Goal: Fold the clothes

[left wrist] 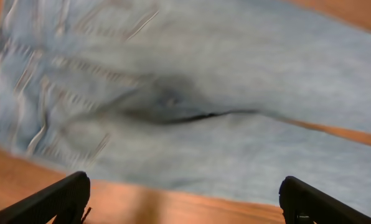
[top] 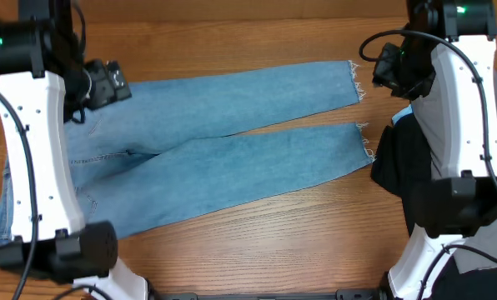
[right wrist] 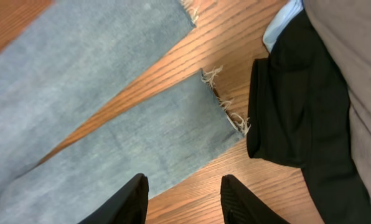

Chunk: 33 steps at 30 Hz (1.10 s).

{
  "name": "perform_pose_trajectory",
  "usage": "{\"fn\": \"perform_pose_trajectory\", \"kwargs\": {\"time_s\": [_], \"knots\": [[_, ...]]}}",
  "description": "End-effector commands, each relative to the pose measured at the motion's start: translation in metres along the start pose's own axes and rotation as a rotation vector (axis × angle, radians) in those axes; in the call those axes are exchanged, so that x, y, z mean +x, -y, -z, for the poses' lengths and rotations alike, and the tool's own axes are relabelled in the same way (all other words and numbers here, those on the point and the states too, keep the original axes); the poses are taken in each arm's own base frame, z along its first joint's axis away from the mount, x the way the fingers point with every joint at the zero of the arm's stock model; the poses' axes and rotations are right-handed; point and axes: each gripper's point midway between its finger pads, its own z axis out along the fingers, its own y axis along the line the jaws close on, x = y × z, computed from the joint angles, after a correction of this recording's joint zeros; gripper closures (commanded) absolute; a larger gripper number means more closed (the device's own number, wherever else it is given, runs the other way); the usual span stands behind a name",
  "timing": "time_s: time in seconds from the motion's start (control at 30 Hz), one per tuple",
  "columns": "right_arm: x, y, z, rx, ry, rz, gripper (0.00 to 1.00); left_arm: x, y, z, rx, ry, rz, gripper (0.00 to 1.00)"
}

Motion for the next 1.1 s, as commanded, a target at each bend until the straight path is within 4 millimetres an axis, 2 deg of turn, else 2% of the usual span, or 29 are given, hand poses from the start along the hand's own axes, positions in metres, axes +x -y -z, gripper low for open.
{"fn": "perform_pose_trajectory", "kwargs": {"time_s": [0.0, 0.07, 0.1, 0.13, 0.23, 0.37, 0.47, 0.53, 0.6, 0.77, 0.93, 1.07], "knots": [[0.007, -0.002, 0.035, -0.042, 0.077, -0.004, 0.56, 0.023, -0.034, 0.009, -0.137, 0.031, 0.138, 0.00], [0.012, -0.003, 0.050, -0.060, 0.113, 0.005, 0.45, 0.038, -0.048, 0.013, -0.182, 0.039, 0.171, 0.00], [0.014, -0.004, 0.059, -0.071, 0.132, 0.011, 0.15, 0.045, -0.054, 0.015, -0.197, 0.042, 0.185, 0.00], [0.017, -0.005, 0.065, -0.078, 0.147, 0.014, 0.00, 0.052, -0.060, 0.017, -0.203, 0.043, 0.196, 0.00], [0.023, -0.006, 0.078, -0.094, 0.176, 0.024, 0.00, 0.068, -0.077, 0.017, -0.204, 0.050, 0.258, 0.00], [0.037, -0.003, 0.072, -0.080, 0.139, 0.024, 0.00, 0.094, -0.101, 0.001, -0.204, 0.007, 0.470, 0.00], [0.048, 0.003, 0.060, -0.057, 0.090, -0.003, 0.00, 0.116, -0.116, -0.025, -0.191, -0.070, 0.669, 0.00], [0.052, 0.006, 0.051, -0.044, 0.063, -0.011, 0.00, 0.123, -0.125, -0.046, -0.187, -0.106, 0.747, 0.00], [0.050, 0.006, 0.040, -0.042, 0.056, -0.027, 0.00, 0.129, -0.137, -0.076, -0.187, -0.140, 0.813, 0.00], [0.052, 0.000, 0.013, -0.069, 0.011, -0.027, 0.00, 0.151, -0.145, -0.126, -0.164, -0.246, 0.903, 0.00], [0.054, -0.005, -0.018, -0.094, -0.027, -0.029, 0.00, 0.161, -0.161, -0.157, -0.198, -0.278, 0.954, 0.00], [0.062, -0.004, -0.043, -0.101, -0.068, -0.033, 0.00, 0.157, -0.176, -0.172, -0.232, -0.272, 0.981, 0.00]]}}
